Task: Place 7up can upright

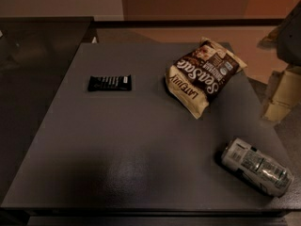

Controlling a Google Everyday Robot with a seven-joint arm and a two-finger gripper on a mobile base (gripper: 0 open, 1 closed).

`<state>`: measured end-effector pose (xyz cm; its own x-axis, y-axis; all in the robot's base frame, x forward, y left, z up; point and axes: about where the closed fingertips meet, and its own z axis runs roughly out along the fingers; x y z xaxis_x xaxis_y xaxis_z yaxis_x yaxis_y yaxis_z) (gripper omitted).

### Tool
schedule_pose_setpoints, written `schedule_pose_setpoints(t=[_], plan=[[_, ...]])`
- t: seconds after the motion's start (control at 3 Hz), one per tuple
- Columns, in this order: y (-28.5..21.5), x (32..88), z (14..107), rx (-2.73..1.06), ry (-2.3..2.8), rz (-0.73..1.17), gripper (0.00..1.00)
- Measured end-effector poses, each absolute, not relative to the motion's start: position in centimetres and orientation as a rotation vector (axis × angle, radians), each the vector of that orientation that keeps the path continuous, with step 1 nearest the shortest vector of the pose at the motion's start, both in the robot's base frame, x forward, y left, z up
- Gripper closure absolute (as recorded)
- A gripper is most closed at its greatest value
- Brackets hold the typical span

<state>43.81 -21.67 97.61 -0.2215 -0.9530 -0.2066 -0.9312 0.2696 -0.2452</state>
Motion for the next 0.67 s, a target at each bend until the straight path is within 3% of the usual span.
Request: schedule_pose_setpoints(t=[0.67], plan=[[-21.48,43.91,97.61,-1.753,2.21,-0.114,0.0]])
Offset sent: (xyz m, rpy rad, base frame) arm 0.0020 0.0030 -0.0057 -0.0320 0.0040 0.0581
